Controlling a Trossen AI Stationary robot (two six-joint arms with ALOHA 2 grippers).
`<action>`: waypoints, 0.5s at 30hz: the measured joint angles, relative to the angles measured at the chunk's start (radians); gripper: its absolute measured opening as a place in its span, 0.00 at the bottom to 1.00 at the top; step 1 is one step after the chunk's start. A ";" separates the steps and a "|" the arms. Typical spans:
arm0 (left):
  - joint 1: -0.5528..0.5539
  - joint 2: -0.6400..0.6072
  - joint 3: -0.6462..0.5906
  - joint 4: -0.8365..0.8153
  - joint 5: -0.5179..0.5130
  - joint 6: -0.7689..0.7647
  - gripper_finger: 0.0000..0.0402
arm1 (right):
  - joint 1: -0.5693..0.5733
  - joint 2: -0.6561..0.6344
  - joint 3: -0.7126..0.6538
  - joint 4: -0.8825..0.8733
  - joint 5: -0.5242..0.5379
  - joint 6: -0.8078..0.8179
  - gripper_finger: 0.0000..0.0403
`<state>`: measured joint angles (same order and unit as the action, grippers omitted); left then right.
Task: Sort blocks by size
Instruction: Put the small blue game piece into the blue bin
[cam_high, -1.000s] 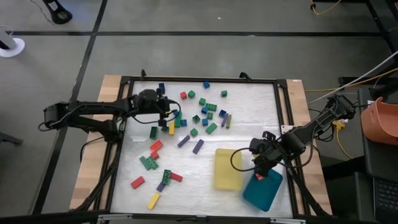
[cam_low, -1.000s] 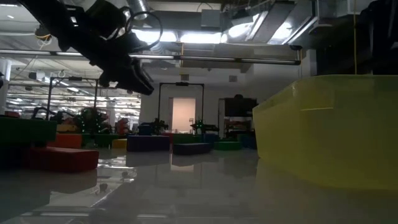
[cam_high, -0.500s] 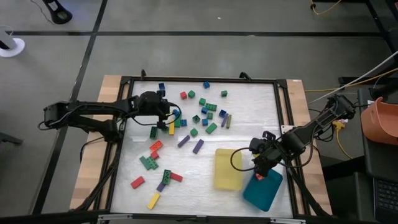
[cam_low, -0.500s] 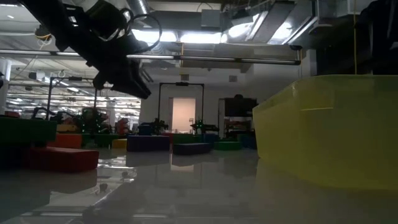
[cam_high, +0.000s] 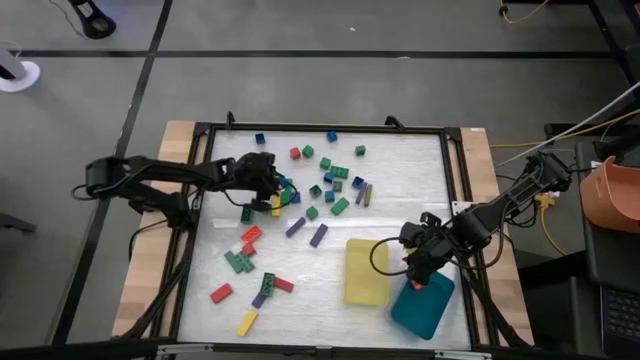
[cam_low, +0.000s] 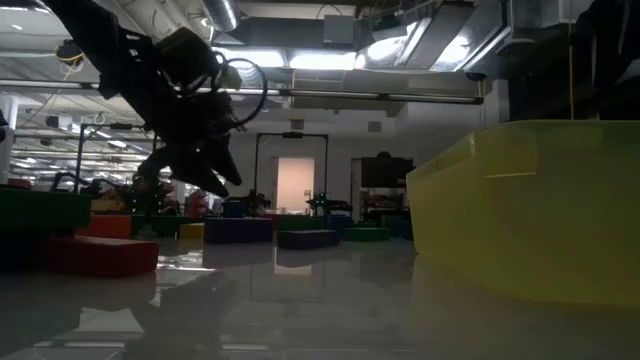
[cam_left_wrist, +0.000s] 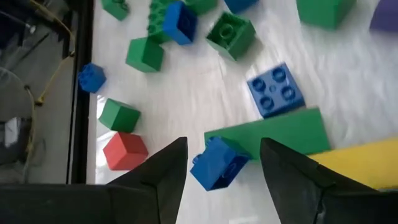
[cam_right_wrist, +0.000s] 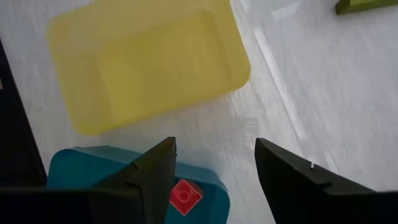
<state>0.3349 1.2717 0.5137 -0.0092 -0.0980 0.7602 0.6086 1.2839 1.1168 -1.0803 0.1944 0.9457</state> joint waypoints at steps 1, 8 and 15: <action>0.000 0.006 0.000 0.004 -0.001 0.022 0.47 | 0.000 0.000 0.000 0.003 0.000 0.000 0.54; 0.011 0.050 0.000 0.062 -0.021 0.135 0.47 | 0.000 0.000 0.000 0.017 0.000 0.000 0.54; 0.041 0.085 0.000 0.059 -0.020 0.194 0.47 | 0.000 0.000 0.000 0.032 0.001 0.000 0.54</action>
<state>0.3757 1.3563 0.5135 0.0503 -0.1183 0.9538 0.6086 1.2842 1.1172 -1.0484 0.1951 0.9455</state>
